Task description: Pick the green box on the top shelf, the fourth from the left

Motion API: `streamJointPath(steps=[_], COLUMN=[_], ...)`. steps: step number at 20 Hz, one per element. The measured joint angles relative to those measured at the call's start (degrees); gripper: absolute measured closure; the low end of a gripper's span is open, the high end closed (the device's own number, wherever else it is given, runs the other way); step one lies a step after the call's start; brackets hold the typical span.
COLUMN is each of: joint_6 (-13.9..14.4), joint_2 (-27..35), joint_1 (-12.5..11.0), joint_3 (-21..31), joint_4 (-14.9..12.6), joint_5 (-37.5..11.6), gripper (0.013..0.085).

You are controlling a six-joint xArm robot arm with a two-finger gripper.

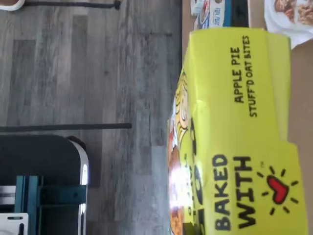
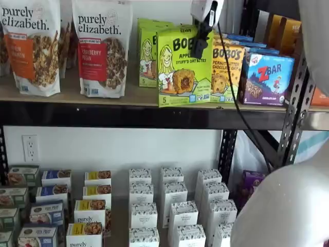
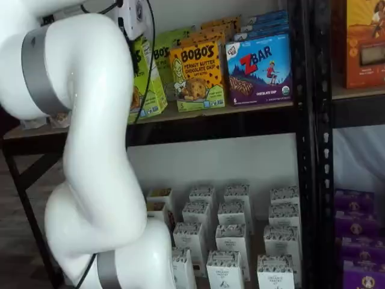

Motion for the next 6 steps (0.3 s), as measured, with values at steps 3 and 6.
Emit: streamJointPath(steps=[3,6], joint_6=[-0.6,-1.3], joint_2=[-1.2,-2.5], joint_1=[-0.6,-1.2], joint_3=[1.3,2.8], joint_4=[-0.3,-0.5], joint_5=[0.2,0.1], gripper=[0.0730,0.0730])
